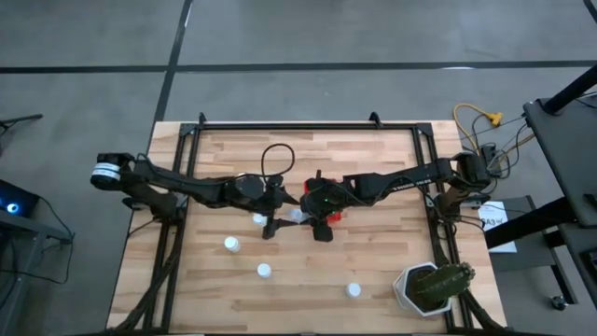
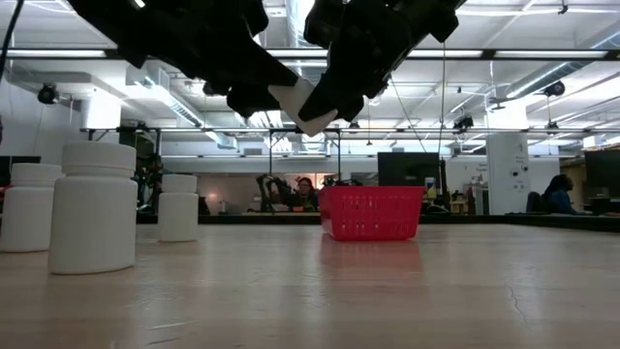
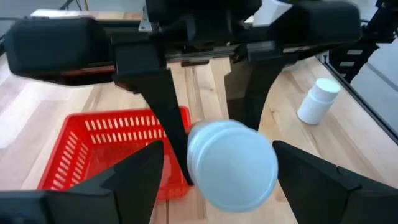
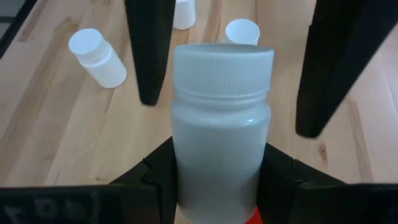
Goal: Pick and place pill bottles into a basket
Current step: Put the middle right white medicine bottle into the red bin
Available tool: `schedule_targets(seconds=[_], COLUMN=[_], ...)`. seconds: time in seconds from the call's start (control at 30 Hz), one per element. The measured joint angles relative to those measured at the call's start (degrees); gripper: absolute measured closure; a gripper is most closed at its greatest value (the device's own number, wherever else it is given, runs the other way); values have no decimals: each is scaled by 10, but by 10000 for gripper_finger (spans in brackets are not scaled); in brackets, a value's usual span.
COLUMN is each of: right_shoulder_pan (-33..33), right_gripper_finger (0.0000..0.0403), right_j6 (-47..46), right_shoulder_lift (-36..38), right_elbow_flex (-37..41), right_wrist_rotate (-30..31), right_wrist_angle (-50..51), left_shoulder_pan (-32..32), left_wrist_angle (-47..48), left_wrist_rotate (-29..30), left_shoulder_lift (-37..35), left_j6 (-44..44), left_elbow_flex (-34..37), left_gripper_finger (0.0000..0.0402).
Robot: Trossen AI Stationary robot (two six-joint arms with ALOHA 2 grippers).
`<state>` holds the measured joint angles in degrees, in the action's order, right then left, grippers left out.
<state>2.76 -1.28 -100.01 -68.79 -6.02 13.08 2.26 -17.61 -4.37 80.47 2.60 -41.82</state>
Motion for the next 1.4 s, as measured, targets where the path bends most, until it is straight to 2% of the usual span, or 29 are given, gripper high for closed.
schedule_targets(seconds=[0.47, 0.9, 1.2, 1.27, 1.4], right_shoulder_pan=[0, 0, 0, 0, 0], right_gripper_finger=[261, 272, 278, 269, 225], right_j6=[0, -3, -11, -22, -30], right_shoulder_lift=[0, 2, 1, 1, 0], right_elbow_flex=[0, 1, 1, 1, 1], right_wrist_rotate=[-1, 1, 2, 2, -2], right_wrist_angle=[0, -1, 0, 0, 4], left_shoulder_pan=[0, 0, 0, 0, 0], left_wrist_angle=[-1, 17, 21, 22, 26], left_wrist_rotate=[0, 4, 5, 5, 1], left_shoulder_lift=[47, 31, 30, 30, 29], left_j6=[0, 2, 3, 3, -1], left_elbow_flex=[-26, -25, -25, -25, -25], left_gripper_finger=[124, 199, 215, 216, 221])
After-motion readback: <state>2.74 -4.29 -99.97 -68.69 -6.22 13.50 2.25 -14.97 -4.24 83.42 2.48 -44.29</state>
